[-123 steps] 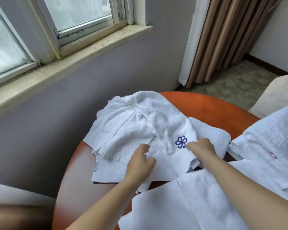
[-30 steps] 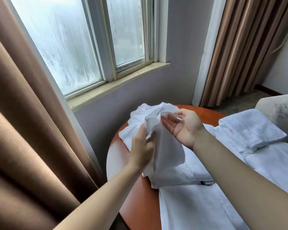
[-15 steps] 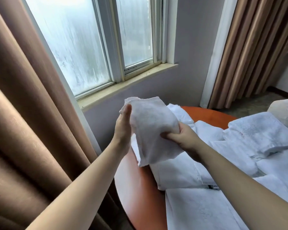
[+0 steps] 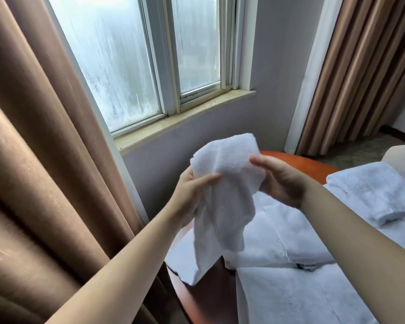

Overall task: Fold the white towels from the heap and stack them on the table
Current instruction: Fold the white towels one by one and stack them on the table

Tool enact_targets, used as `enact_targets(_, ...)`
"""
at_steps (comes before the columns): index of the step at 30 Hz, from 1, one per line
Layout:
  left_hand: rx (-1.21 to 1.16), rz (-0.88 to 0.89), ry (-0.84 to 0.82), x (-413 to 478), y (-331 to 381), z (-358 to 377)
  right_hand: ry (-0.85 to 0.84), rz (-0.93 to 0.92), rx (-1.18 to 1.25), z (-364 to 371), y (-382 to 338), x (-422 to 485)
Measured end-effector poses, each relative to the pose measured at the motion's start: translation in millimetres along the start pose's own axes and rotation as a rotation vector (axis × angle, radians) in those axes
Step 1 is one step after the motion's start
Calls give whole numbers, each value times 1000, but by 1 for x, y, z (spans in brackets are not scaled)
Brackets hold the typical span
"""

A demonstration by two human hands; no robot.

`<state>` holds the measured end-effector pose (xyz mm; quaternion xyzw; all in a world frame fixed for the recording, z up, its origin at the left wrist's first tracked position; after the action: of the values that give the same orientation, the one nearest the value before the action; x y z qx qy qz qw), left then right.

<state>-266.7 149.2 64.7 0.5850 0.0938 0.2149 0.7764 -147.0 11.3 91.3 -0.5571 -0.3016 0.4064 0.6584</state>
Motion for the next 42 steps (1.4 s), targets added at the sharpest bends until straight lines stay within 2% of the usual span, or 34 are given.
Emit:
enact_targets(2, -71, -55, 29, 3, 7, -4, -100, 98, -115, 3, 23, -12)
enact_targets(4, -96, -95, 71, 4, 13, -10, -70, 117, -197, 8, 34, -15)
enact_targets(7, -115, -98, 178, 10, 24, -26, 55, 4, -198, 24, 18, -8)
enact_targets(11, -74, -107, 309, 16, 40, -45, 316, -228, -155, 46, -18, 8)
enact_targets(14, 118, -102, 269, 7, 38, -46, 470, -285, -96, 55, -37, 20)
enact_targets(17, 187, -29, 132, -5, 23, -37, 531, -274, -109, 58, -51, 31)
enact_targets(20, 214, 12, 116, -10, 17, -26, 483, -204, -107, 58, -59, 35)
enact_targets(24, 326, -139, 244, -8, 11, -19, 409, -173, -57, 55, -63, 34)
enact_targets(27, 152, -121, 155, -8, 3, -12, 370, -180, 10, 52, -61, 30)
enact_targets(29, 52, -124, 134, -7, 4, -8, 286, -193, 60, 50, -59, 27)
enact_targets(33, -97, -57, 155, 1, 19, -8, 78, -151, -187, 37, -42, 12)
enact_targets(42, -7, -57, 9, 6, 26, -16, 84, -122, -75, 35, -33, 5)
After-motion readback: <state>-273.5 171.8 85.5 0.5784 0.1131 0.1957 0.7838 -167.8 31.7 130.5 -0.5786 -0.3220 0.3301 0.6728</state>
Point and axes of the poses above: each hand's wrist, its own x-axis towards the middle knuckle, its own z-axis out of the palm, y = z × x, the point moved 3 cm from there along x, towards the middle knuckle, and after that the axes turned 2 degrees about -z, right-handed, at the moved point
